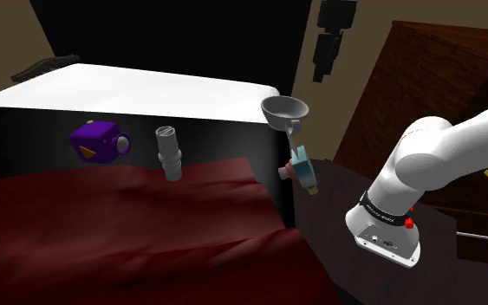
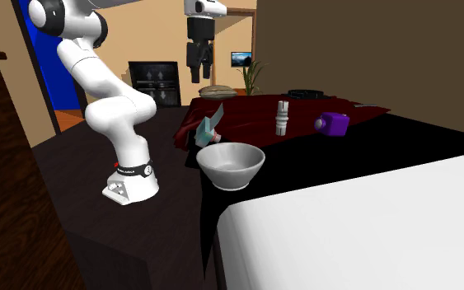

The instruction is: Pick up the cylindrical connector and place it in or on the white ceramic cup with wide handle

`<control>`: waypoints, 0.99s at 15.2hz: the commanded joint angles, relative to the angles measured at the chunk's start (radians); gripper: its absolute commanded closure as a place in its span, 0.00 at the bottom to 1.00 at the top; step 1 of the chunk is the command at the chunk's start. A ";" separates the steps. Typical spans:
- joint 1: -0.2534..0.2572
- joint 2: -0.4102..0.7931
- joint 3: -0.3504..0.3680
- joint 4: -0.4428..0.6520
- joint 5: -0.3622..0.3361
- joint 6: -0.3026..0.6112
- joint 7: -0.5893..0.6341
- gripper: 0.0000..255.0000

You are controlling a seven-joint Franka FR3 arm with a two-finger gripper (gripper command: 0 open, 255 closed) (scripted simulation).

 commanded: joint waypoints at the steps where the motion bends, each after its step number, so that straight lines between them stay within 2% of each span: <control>1: 0.000 0.000 0.000 0.000 0.000 0.000 0.000 0.00; 8: 0.022 0.208 0.132 0.090 0.067 0.097 0.146 0.00; 15: 0.036 0.455 0.249 0.240 0.078 0.174 0.297 0.00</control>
